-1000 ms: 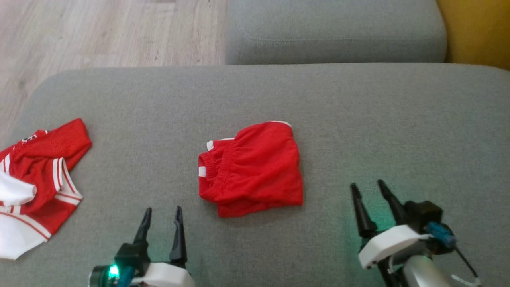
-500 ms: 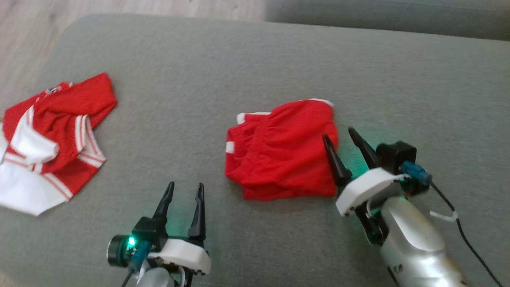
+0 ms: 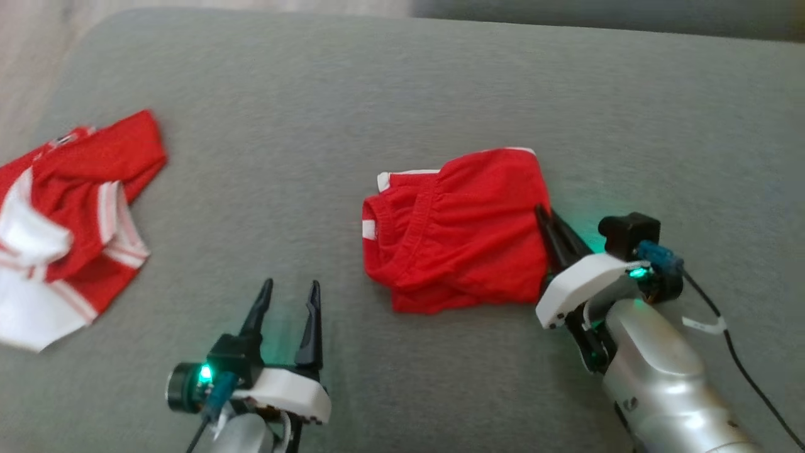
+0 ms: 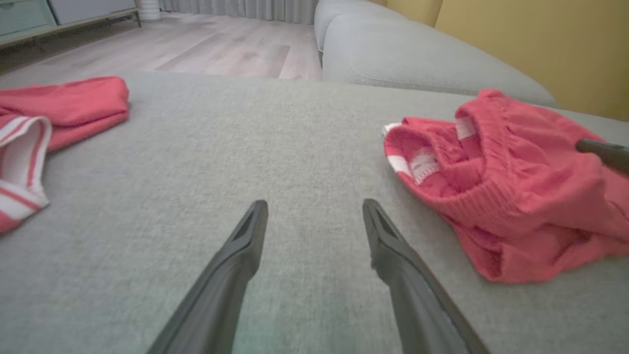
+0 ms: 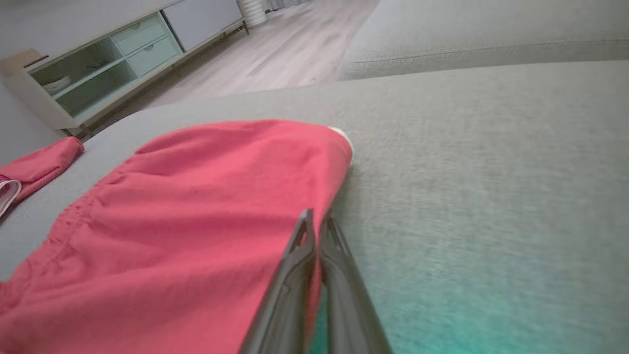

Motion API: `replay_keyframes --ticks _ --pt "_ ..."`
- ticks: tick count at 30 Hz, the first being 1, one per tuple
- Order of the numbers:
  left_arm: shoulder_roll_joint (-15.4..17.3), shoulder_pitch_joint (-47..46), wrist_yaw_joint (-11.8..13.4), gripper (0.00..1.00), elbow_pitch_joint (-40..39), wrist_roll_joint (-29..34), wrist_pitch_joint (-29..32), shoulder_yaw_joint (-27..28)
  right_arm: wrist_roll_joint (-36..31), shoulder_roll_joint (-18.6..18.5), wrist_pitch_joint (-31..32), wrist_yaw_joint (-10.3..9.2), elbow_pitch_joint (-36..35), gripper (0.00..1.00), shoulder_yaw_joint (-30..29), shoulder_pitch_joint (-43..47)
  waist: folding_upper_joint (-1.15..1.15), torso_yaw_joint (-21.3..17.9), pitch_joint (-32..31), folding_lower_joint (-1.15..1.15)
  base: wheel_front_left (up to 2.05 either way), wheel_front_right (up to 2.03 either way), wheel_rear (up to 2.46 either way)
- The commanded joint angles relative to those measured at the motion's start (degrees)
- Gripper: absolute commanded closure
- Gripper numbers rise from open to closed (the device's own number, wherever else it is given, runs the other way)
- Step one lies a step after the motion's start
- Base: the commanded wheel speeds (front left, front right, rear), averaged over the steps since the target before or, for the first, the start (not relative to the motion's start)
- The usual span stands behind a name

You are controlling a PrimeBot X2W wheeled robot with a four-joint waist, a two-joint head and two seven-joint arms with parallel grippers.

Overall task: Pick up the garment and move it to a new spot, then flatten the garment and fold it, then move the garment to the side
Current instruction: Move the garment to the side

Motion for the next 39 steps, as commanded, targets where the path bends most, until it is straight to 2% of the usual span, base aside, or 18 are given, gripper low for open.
replay_keyframes --ticks 1,7,8,9,10,17,20,23,27,33,39 --pt "0.4 -2.8 -0.2 0.00 -1.3 0.9 -0.5 2.5 0.1 0.4 -0.3 -0.04 -2.5 1.00 -0.1 0.0 0.00 -4.4 -0.9 0.00 0.00 0.00 0.00" --pt "0.4 -4.4 -1.7 0.00 -1.7 2.2 -0.5 2.8 -1.0 0.4 -0.3 -0.04 -4.7 1.00 -0.8 2.4 0.00 -16.0 -2.8 0.00 0.00 0.00 0.00" --pt "0.4 -5.0 -1.9 0.00 -2.0 2.2 -0.5 2.3 -1.3 0.4 -0.3 -0.04 -5.2 1.00 -0.8 3.2 0.00 -20.0 -3.3 0.00 0.00 0.00 0.00" --pt "0.4 -5.2 -2.1 0.00 -2.0 2.1 -0.5 2.0 -1.5 0.4 -0.4 -0.04 -5.5 1.00 -0.8 3.6 0.00 -21.9 -3.5 0.00 0.00 0.00 0.00" --pt "0.4 -5.2 -2.1 0.00 -2.0 2.1 -0.5 2.0 -1.5 0.4 -0.4 -0.04 -5.5 1.00 -0.8 3.6 0.00 -21.9 -3.5 0.00 0.00 0.00 0.00" --pt "0.4 -5.3 -1.9 0.00 -2.1 1.0 -0.5 -0.2 -0.3 0.4 -0.4 -0.04 -8.6 1.00 0.8 5.9 0.00 -33.6 -4.2 0.00 0.00 0.00 0.00" --pt "0.4 -5.2 -1.8 0.00 -2.1 0.4 -0.5 -1.3 0.1 0.4 -0.4 -0.04 -9.5 1.00 1.9 6.5 0.00 -36.8 -4.0 0.00 0.00 0.00 0.00" --pt "0.4 -5.3 -1.5 0.00 -2.0 0.8 -0.5 -2.3 0.2 0.4 -0.4 -0.04 -9.7 1.00 2.0 6.6 0.00 -38.5 -3.8 0.00 0.00 0.00 0.00" --pt "0.4 -5.4 -1.4 0.00 -1.9 0.9 -0.5 -3.3 -0.5 0.4 -0.4 -0.04 -9.6 1.00 1.3 6.4 0.00 -38.8 -3.2 0.00 0.00 0.00 0.00" --pt "0.4 -5.0 -1.2 0.00 -1.3 1.0 -0.5 -3.2 -4.1 0.4 -0.4 -0.04 -8.5 1.00 -1.9 4.3 0.00 -36.8 -1.8 0.00 0.00 0.00 0.00" --pt "0.4 -5.5 -1.6 0.00 -0.9 2.5 -0.5 -2.5 -13.0 -1.1 -0.4 -0.04 -4.5 1.00 -6.8 -3.0 0.00 -33.1 1.6 0.00 0.00 0.00 0.00"
